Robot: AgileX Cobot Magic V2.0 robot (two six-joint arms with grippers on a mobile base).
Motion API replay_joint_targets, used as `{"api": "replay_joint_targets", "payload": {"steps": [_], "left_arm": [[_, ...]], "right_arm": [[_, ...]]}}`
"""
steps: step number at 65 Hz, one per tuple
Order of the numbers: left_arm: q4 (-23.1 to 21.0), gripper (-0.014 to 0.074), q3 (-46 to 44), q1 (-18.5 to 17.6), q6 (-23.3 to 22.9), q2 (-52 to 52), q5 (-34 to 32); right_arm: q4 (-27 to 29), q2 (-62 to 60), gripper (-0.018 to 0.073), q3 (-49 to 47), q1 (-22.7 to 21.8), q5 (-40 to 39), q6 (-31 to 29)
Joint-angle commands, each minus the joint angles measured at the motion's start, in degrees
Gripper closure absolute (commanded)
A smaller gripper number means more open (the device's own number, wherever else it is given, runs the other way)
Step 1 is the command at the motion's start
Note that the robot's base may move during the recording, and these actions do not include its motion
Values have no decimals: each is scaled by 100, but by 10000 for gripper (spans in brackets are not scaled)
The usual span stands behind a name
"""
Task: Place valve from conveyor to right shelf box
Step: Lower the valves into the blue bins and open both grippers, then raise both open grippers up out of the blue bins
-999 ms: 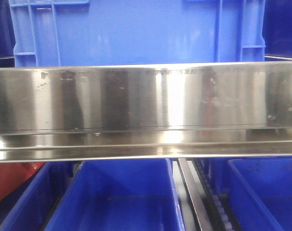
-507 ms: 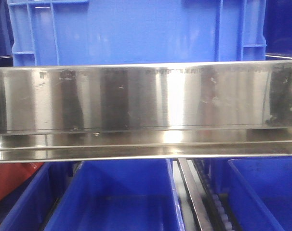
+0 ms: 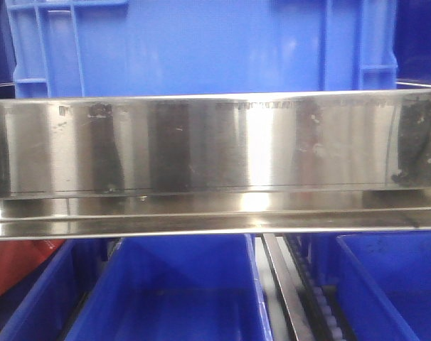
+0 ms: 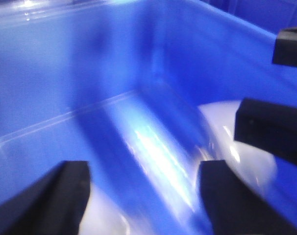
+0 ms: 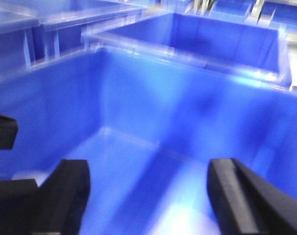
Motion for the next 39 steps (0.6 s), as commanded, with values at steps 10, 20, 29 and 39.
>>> {"api": "replay_joint_targets", "payload": {"steps": [10, 20, 29, 39], "left_arm": [[-42, 309, -62, 18, -29, -185, -99], [-5, 628, -62, 18, -29, -331, -85], [-17, 707, -62, 81, -41, -437, 29], [-41, 707, 189, 79, -41, -880, -247]], "right_arm": [[12, -240, 328, -49, -38, -105, -17], [36, -388, 700, -49, -117, -186, -17], [363, -545, 721, -49, -294, -70, -6], [363, -1051, 721, 210, -630, 90, -6]]}}
